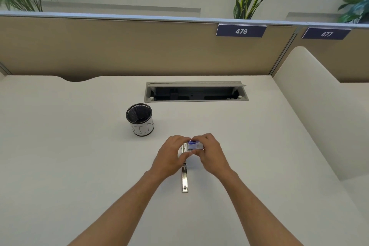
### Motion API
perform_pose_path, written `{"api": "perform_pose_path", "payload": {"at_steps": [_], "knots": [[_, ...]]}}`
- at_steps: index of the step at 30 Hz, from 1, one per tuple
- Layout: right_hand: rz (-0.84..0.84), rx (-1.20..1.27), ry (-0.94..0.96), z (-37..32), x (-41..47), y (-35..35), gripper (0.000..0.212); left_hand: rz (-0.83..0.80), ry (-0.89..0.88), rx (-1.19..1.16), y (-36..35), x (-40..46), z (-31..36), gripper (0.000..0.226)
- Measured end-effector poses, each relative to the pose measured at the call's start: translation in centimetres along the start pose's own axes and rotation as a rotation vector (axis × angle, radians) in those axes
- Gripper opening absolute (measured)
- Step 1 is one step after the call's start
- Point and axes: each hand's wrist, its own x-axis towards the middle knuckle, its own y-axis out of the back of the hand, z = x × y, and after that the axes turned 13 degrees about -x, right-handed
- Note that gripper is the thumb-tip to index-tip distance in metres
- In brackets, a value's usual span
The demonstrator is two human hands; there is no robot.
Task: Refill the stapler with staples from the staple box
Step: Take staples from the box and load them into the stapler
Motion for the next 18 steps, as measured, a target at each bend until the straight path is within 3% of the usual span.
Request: {"api": "perform_pose_path", "payload": {"at_steps": [4,11,18], "knots": [[-0.002,0.155,-0.042,-0.6,-1.1,0.4,0.034,0.01,0.006,-0.014,0.6,-0.5,0.3,0.034],[0.036,0.801,-0.386,-1.2,-2.3,0.7,0.027,0.084,0.018,-0.138,1.2,-1.1,1.4,0.032],[0.118,0.971,-0.451,-2.1,-3.3,0.7,0.016,0.083,0.08,-0.251,1.1,-1.3,1.9,0.035]]}}
